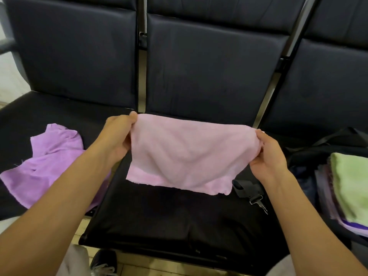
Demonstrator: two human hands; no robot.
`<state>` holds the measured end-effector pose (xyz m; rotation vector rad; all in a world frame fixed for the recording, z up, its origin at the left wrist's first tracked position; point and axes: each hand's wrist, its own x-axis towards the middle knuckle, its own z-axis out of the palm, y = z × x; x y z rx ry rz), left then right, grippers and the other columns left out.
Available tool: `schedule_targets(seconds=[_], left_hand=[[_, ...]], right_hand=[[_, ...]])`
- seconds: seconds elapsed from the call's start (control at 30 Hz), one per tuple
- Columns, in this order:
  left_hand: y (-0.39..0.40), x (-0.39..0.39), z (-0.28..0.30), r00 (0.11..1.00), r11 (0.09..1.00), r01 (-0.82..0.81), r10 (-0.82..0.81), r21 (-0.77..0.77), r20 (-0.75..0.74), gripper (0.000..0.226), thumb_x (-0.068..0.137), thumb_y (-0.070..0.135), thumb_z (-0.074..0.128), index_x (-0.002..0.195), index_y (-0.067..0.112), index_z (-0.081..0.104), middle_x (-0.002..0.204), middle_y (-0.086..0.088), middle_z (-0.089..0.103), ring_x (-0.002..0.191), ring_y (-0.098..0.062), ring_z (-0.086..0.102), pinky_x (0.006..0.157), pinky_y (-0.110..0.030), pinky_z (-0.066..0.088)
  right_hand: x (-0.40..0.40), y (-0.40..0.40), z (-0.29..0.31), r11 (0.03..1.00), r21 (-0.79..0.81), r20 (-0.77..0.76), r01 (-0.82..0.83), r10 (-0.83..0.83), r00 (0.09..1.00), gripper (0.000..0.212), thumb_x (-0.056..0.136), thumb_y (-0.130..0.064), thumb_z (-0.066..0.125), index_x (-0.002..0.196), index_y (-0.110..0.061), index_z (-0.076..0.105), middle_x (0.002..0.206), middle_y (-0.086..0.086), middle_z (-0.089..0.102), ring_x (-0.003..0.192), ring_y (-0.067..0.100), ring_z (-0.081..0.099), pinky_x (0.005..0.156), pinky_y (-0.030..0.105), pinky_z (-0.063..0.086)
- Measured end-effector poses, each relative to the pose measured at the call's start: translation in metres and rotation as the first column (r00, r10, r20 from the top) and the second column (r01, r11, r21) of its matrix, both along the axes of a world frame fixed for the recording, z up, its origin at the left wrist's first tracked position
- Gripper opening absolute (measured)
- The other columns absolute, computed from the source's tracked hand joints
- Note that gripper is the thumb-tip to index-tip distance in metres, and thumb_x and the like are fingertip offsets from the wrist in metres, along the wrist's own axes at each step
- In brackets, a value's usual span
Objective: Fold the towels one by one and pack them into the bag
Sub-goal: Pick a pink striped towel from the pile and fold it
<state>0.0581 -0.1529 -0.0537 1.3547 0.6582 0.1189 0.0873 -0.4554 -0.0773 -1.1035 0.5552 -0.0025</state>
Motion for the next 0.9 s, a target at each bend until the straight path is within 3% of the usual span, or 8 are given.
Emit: schedule_targets(seconds=[0.1, 0.2, 0.37, 0.47, 0.57, 0.7, 0.8, 0.9], left_hand=[[-0.003, -0.003, -0.001, 0.992, 0.991, 0.13, -0.13, -0.028, 0.007, 0.015, 0.098, 0.019, 0.055, 0.098, 0.01, 0.068, 0.088, -0.001, 0.069, 0.08, -0.014, 0.064, 0.069, -0.03, 0.055], [-0.009, -0.004, -0.003, 0.981, 0.981, 0.193, -0.192, -0.006, 0.029, 0.017, 0.096, 0.016, 0.059, 0.107, 0.008, 0.068, 0.097, -0.007, 0.073, 0.087, -0.019, 0.071, 0.074, -0.033, 0.058], [-0.035, -0.011, 0.001, 0.905, 0.905, 0.416, -0.422, 0.092, 0.059, 0.011, 0.091, 0.006, 0.063, 0.102, 0.009, 0.063, 0.074, -0.008, 0.067, 0.068, -0.023, 0.07, 0.067, -0.032, 0.058], [-0.05, -0.015, -0.001, 0.845, 0.84, 0.513, -0.53, 0.174, 0.067, 0.011, 0.09, 0.006, 0.065, 0.101, 0.007, 0.065, 0.078, -0.01, 0.071, 0.075, -0.029, 0.072, 0.075, -0.035, 0.06], [-0.058, -0.014, -0.005, 0.83, 0.829, 0.529, -0.55, 0.183, 0.092, 0.01, 0.093, 0.007, 0.062, 0.099, 0.005, 0.069, 0.088, -0.011, 0.074, 0.082, -0.027, 0.074, 0.081, -0.035, 0.059], [-0.057, -0.012, -0.004, 0.796, 0.805, 0.572, -0.591, 0.157, 0.129, 0.016, 0.094, 0.004, 0.059, 0.105, 0.005, 0.071, 0.097, -0.012, 0.075, 0.091, -0.021, 0.073, 0.083, -0.028, 0.058], [-0.056, -0.012, -0.006, 0.791, 0.795, 0.558, -0.596, 0.237, 0.139, 0.017, 0.09, 0.007, 0.066, 0.106, 0.006, 0.07, 0.093, -0.01, 0.075, 0.087, -0.02, 0.074, 0.079, -0.028, 0.059], [-0.056, -0.01, -0.01, 0.804, 0.786, 0.5, -0.577, 0.362, 0.144, 0.011, 0.09, 0.006, 0.065, 0.1, 0.005, 0.07, 0.082, -0.009, 0.075, 0.076, -0.022, 0.074, 0.071, -0.03, 0.06]], right_hand=[[-0.004, 0.006, 0.001, 0.997, 0.006, 0.014, -0.08, 0.08, 0.997, 0.023, 0.093, -0.024, 0.068, 0.113, -0.014, 0.069, 0.101, 0.003, 0.073, 0.088, 0.016, 0.07, 0.07, 0.03, 0.058], [-0.007, 0.016, -0.003, 0.973, -0.112, 0.059, -0.203, 0.21, 0.976, 0.025, 0.092, -0.023, 0.069, 0.112, -0.009, 0.071, 0.105, 0.009, 0.074, 0.088, 0.017, 0.071, 0.068, 0.027, 0.058], [-0.012, 0.042, -0.01, 0.878, -0.297, 0.067, -0.374, 0.41, 0.909, 0.018, 0.087, -0.026, 0.074, 0.101, -0.015, 0.077, 0.104, 0.007, 0.075, 0.103, 0.028, 0.07, 0.092, 0.048, 0.057], [-0.016, 0.057, -0.01, 0.802, -0.402, 0.077, -0.442, 0.51, 0.857, 0.015, 0.085, -0.024, 0.076, 0.098, -0.017, 0.078, 0.098, 0.004, 0.076, 0.098, 0.025, 0.072, 0.089, 0.046, 0.059], [-0.021, 0.068, -0.007, 0.749, -0.392, 0.145, -0.535, 0.624, 0.768, 0.017, 0.089, -0.018, 0.072, 0.105, -0.013, 0.077, 0.097, 0.007, 0.077, 0.094, 0.022, 0.073, 0.082, 0.034, 0.06], [-0.018, 0.068, -0.006, 0.742, -0.441, 0.217, -0.505, 0.634, 0.742, 0.017, 0.092, -0.016, 0.067, 0.107, -0.013, 0.076, 0.1, 0.005, 0.077, 0.097, 0.018, 0.073, 0.084, 0.027, 0.058], [-0.018, 0.067, -0.007, 0.714, -0.488, 0.234, -0.503, 0.661, 0.713, 0.02, 0.094, -0.016, 0.065, 0.112, -0.014, 0.074, 0.106, 0.001, 0.076, 0.104, 0.014, 0.071, 0.091, 0.027, 0.056], [-0.02, 0.068, -0.008, 0.695, -0.491, 0.23, -0.526, 0.685, 0.691, 0.02, 0.096, -0.015, 0.063, 0.113, -0.015, 0.074, 0.107, -0.001, 0.076, 0.104, 0.012, 0.071, 0.087, 0.024, 0.056]])
